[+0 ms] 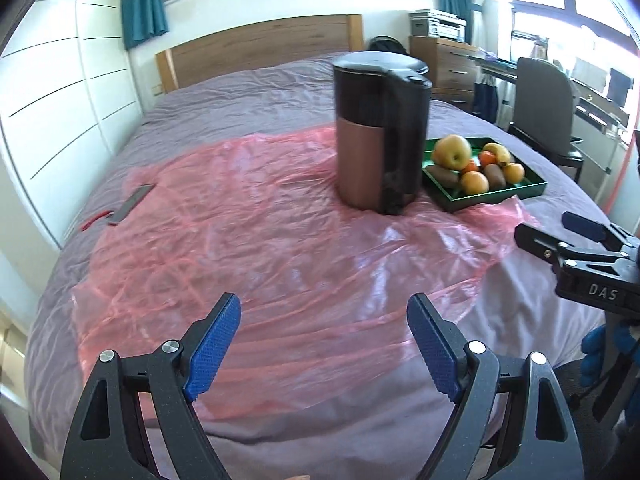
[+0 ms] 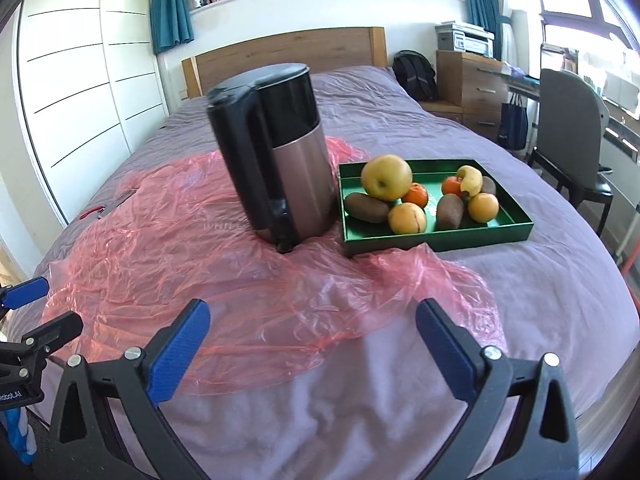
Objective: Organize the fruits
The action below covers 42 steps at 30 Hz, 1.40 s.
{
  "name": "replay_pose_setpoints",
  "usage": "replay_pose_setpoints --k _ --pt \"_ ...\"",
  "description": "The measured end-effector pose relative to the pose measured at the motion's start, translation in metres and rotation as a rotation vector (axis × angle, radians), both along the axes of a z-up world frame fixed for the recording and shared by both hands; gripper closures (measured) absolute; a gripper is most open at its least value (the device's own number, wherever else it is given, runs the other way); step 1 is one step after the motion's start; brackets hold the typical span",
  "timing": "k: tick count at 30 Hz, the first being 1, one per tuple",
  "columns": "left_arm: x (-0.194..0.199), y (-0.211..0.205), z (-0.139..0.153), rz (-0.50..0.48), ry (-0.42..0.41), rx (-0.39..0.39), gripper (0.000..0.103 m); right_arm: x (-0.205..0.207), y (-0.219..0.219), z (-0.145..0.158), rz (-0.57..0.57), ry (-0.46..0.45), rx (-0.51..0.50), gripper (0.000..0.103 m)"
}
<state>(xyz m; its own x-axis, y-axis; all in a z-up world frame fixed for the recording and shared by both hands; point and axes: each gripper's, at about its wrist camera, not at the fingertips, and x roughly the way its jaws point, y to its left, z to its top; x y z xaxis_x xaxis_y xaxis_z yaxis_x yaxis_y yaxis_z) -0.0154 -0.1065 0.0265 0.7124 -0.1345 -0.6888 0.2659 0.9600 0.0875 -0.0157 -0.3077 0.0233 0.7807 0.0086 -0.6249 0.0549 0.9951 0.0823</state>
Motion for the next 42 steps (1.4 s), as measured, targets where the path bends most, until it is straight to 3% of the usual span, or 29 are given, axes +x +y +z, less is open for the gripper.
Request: replay_pose_setpoints --k 11,42 --pt "-0.006 0.03 -0.004 0.066 -0.003 -0.053 0.021 -0.007 0.013 0.001 0.001 -0.018 -0.081 0.0" --pt "-0.002 0.022 0.01 0.014 -0.035 -0.082 0.021 -0.001 -0.002 0.006 -0.031 -0.025 -0.072 0.0"
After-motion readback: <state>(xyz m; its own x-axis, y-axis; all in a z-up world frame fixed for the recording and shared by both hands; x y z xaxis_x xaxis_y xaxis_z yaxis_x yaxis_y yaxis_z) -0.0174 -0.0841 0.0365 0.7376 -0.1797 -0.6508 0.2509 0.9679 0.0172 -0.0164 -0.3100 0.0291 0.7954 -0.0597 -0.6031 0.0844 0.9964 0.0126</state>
